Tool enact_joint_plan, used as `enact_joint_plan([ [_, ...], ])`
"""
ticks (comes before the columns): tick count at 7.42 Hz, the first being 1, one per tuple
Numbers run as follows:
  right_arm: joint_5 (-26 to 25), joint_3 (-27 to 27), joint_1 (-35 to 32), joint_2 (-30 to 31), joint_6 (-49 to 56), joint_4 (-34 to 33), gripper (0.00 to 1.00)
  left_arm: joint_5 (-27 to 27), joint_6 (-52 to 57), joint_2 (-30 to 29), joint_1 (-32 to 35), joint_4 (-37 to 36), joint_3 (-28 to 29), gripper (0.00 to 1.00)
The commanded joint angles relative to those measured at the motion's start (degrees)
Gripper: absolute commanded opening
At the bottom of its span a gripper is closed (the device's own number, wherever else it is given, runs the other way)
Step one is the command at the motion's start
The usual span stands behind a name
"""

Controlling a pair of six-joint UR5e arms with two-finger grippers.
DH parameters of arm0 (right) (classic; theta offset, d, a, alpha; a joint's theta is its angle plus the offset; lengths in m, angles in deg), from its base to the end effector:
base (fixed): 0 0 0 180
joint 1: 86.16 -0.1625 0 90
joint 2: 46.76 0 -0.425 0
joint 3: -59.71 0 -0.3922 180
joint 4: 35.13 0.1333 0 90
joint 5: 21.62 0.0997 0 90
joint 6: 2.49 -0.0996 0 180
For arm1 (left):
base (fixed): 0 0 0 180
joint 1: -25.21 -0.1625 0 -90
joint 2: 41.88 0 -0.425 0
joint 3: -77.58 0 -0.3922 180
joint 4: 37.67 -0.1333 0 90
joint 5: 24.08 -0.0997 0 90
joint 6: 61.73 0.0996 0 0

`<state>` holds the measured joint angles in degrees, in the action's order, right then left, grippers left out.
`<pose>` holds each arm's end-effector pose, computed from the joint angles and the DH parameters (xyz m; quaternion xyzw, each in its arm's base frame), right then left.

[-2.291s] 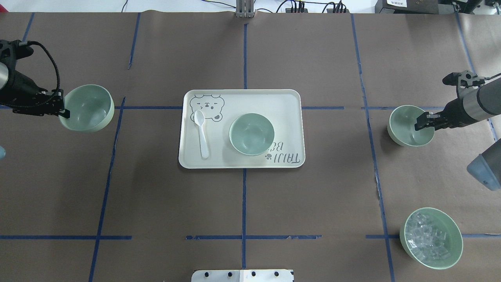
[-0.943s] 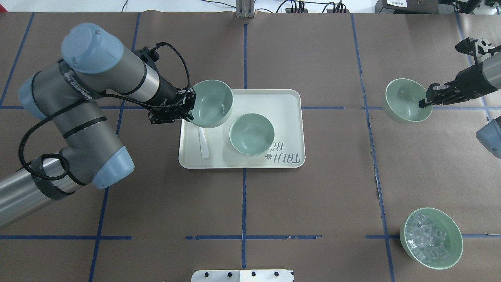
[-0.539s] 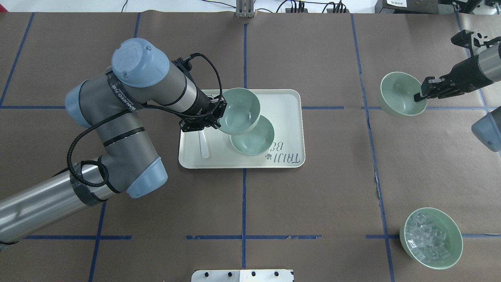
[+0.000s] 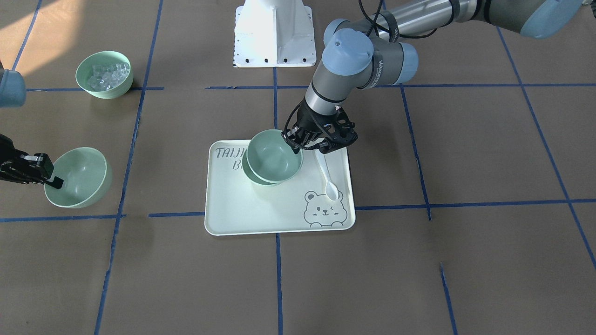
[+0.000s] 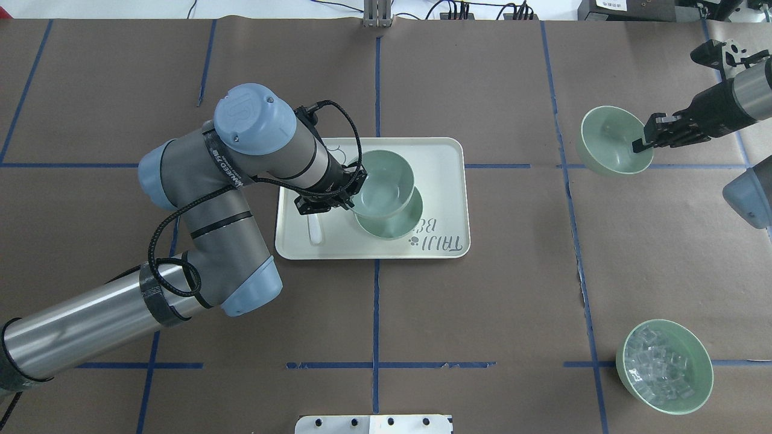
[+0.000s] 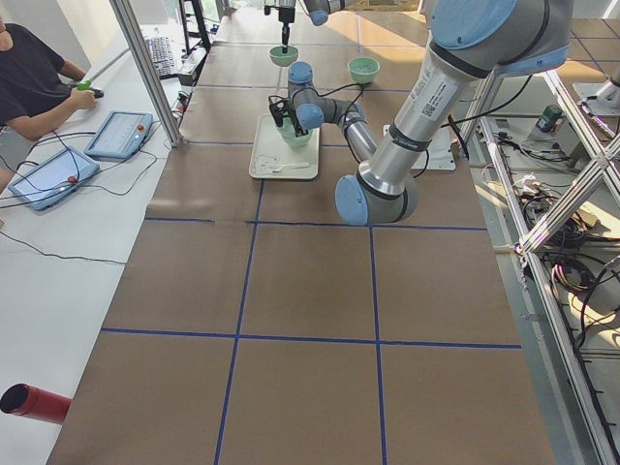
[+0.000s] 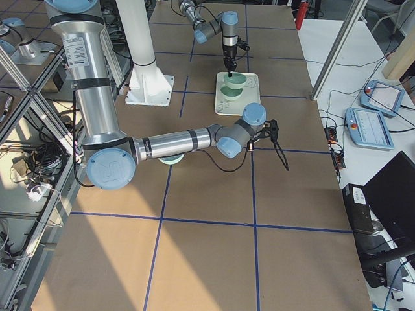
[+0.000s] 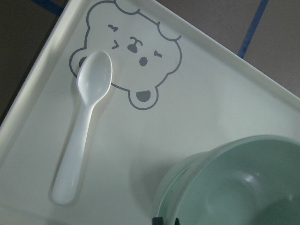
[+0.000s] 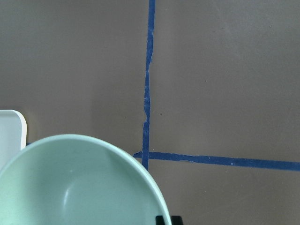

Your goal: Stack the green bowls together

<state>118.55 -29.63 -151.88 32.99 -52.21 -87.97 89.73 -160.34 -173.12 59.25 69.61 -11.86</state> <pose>-0.1855 -0.5494 0.4865 0.0528 -0.5271 0.0190 0.8480 0.5343 -0.4733 0.1903 -0.0717 0.5022 -0.2182 0.8337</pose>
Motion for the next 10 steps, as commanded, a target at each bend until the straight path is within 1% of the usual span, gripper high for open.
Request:
enact_joint_plan([
  [1, 0.18, -0.75, 0.06, -0.21, -1.33, -0.06, 0.00, -0.16, 0.08, -0.33, -0.29, 0.29, 0.58, 0.00],
  [5, 0.18, -0.75, 0.06, -0.21, -1.78, -0.06, 0.00, -0.16, 0.26, -0.86, -1.25, 0.38, 0.93, 0.00],
  [6, 0.18, -0.75, 0.06, -0.21, -1.78, -0.06, 0.00, -0.16, 0.43, -0.86, -1.26, 0.47, 1.02, 0.73],
  [7, 0.18, -0.75, 0.06, -0.21, -1.78, -0.06, 0.00, -0.16, 0.43, -0.77, -1.26, 1.51, 0.84, 1.00],
  [8, 0.18, -0.75, 0.06, -0.21, -1.78, -0.06, 0.00, -0.16, 0.52, -0.42, -1.26, 2.57, 0.75, 1.00],
  [10, 0.18, -1.10, 0.06, -0.91, -2.04, -0.15, 0.00, -0.08, 0.61, 1.86, -0.29, 2.40, -1.08, 1.00],
])
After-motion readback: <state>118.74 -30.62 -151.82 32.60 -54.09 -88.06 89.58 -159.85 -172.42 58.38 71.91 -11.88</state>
